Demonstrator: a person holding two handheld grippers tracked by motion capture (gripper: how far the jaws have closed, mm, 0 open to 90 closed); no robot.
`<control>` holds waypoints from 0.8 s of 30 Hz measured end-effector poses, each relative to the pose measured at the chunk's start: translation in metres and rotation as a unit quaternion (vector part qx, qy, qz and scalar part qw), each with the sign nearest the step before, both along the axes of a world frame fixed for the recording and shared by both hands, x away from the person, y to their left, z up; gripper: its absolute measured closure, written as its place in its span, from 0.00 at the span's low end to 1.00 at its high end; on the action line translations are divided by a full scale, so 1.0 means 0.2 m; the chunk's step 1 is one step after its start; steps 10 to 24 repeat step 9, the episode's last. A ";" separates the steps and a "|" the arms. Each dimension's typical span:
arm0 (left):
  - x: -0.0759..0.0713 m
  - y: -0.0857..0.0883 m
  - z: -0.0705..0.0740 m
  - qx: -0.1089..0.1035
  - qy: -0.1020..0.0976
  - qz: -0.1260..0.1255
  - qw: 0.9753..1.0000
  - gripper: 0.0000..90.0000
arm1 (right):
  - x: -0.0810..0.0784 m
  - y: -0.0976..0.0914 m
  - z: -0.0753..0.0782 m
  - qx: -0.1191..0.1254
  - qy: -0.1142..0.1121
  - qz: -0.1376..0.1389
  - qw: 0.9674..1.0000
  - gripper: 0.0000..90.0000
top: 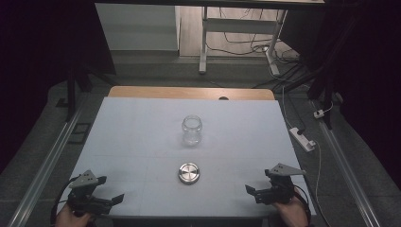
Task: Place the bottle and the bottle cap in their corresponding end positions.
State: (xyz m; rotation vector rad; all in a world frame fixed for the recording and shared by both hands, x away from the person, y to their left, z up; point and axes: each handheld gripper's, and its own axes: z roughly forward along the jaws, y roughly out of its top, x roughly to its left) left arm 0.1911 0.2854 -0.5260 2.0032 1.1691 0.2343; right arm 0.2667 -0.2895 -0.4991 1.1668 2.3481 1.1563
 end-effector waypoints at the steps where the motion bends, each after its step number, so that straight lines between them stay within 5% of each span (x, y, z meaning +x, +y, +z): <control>1: -0.01 0.01 0.00 -0.003 -0.001 0.003 1.000 0.00 | -0.01 -0.01 0.00 0.002 -0.004 -0.002 1.000 0.00; 24: -0.03 0.04 0.00 -0.004 0.007 0.019 1.000 0.00 | -0.05 -0.03 0.01 -0.014 -0.003 -0.013 1.000 0.00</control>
